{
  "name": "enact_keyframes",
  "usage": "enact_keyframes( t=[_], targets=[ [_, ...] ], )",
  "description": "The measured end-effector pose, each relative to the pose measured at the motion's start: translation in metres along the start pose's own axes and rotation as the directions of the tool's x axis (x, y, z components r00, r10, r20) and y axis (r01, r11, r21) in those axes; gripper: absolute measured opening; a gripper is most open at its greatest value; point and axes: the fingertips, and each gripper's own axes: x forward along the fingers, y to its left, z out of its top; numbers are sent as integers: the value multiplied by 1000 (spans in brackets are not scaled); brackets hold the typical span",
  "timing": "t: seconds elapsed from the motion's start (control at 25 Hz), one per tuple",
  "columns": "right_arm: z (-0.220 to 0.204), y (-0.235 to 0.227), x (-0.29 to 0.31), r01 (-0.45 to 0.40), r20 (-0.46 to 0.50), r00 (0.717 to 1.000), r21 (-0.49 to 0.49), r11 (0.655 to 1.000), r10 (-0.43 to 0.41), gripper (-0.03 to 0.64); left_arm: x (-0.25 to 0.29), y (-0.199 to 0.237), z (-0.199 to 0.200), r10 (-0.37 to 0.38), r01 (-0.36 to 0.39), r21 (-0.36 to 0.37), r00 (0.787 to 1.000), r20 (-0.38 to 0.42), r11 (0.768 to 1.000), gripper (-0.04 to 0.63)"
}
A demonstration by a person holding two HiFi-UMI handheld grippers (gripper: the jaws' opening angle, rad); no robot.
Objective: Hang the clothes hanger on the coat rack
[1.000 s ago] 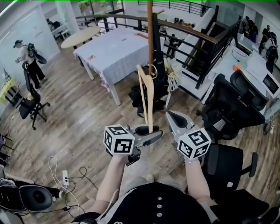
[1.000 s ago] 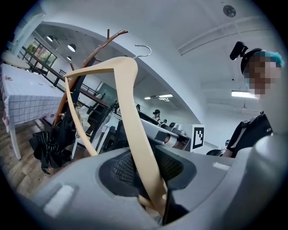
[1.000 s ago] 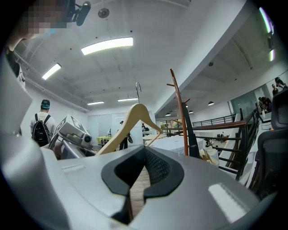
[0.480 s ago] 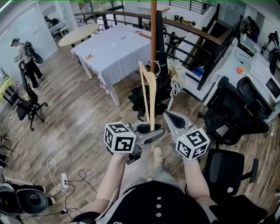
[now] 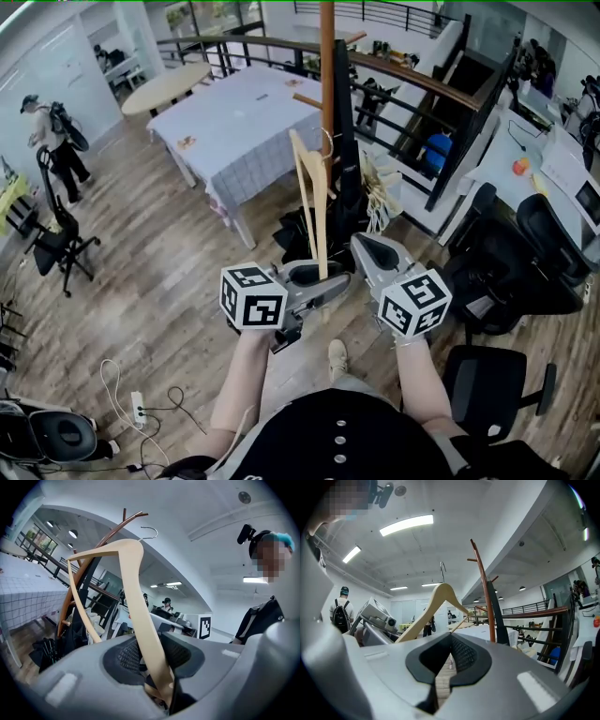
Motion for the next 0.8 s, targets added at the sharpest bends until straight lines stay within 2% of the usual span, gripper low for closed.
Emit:
enact_keyframes(
  t=[0.44,0.8],
  targets=[
    [28,-51,63,-42,26,999,-14,999,42,2,20,67,49,53,-53,0,998,17,999,125],
    [30,-77,98,-97,9,995,-26,995,98,2,29,106,78,84,-84,3,995,58,996,126]
  ],
)
